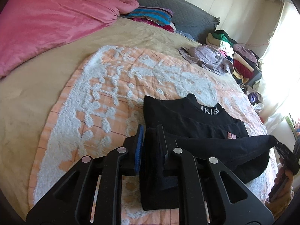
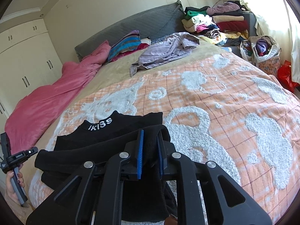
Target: Fold small clothes
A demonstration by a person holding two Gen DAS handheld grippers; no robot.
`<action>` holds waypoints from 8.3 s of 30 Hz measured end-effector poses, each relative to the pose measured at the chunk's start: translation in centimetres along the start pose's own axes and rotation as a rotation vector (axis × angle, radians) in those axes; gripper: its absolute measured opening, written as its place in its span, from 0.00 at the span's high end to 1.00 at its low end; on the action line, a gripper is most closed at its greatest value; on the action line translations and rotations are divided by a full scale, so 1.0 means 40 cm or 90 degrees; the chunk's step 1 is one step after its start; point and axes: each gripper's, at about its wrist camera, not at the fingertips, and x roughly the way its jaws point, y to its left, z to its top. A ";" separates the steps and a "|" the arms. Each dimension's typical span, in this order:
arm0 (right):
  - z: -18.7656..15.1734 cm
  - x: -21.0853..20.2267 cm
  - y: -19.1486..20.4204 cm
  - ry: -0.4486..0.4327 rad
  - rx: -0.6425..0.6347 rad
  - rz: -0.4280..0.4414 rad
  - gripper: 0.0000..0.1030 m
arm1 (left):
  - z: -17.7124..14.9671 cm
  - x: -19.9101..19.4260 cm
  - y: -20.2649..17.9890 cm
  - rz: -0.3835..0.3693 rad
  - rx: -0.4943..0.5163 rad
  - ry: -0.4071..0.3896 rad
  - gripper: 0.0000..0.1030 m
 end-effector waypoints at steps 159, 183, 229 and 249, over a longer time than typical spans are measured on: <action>-0.141 0.061 -0.014 0.138 -0.027 -0.043 0.85 | -0.158 0.074 -0.078 0.061 0.116 0.090 0.61; -0.180 -0.043 -0.004 0.094 -0.021 -0.071 0.32 | -0.194 0.006 -0.085 0.072 0.102 0.072 0.38; -0.377 0.111 0.709 0.124 -0.448 0.132 0.06 | -0.038 0.006 0.063 0.148 0.057 0.058 0.09; -0.424 0.280 0.835 0.064 -0.611 -0.015 0.12 | 0.053 0.158 0.031 0.158 0.084 0.092 0.09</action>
